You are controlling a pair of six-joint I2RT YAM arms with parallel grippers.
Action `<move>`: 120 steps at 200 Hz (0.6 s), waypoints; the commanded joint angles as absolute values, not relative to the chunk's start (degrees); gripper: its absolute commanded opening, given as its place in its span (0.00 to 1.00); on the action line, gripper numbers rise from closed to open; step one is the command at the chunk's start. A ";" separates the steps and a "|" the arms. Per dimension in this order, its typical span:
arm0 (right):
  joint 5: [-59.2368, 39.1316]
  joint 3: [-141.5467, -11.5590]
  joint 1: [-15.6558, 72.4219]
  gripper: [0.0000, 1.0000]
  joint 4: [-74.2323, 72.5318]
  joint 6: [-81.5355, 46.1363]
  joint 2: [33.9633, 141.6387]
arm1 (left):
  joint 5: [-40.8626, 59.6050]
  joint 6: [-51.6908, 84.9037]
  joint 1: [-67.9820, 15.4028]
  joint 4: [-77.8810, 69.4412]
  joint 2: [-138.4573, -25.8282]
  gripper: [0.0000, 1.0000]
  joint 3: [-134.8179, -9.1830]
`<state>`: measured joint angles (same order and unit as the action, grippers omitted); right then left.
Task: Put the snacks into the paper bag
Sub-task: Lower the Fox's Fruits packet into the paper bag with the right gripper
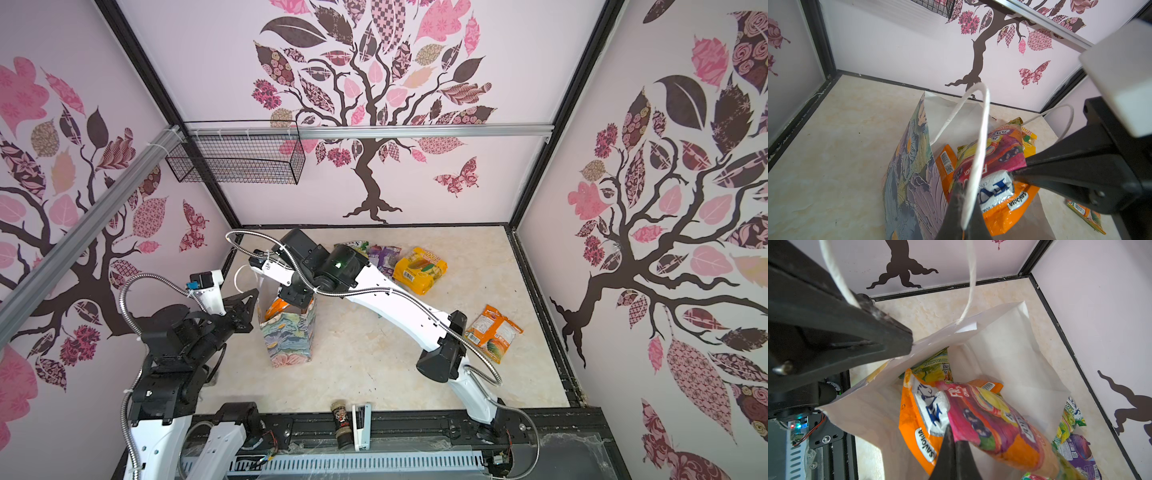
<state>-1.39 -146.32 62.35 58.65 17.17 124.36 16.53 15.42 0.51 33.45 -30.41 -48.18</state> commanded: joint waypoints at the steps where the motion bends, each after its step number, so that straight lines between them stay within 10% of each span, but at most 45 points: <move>1: -2.73 -149.26 62.75 0.00 56.25 18.17 126.38 | 16.26 15.47 0.79 32.17 -29.87 0.00 -46.73; 120: -5.27 -149.51 62.78 0.08 55.51 17.93 128.68 | 16.08 15.55 0.85 32.19 -29.86 0.00 -46.76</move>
<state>-4.58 -146.34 62.57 57.78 17.82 127.76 16.51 15.42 0.58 33.47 -30.41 -48.14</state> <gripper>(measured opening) 0.062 0.051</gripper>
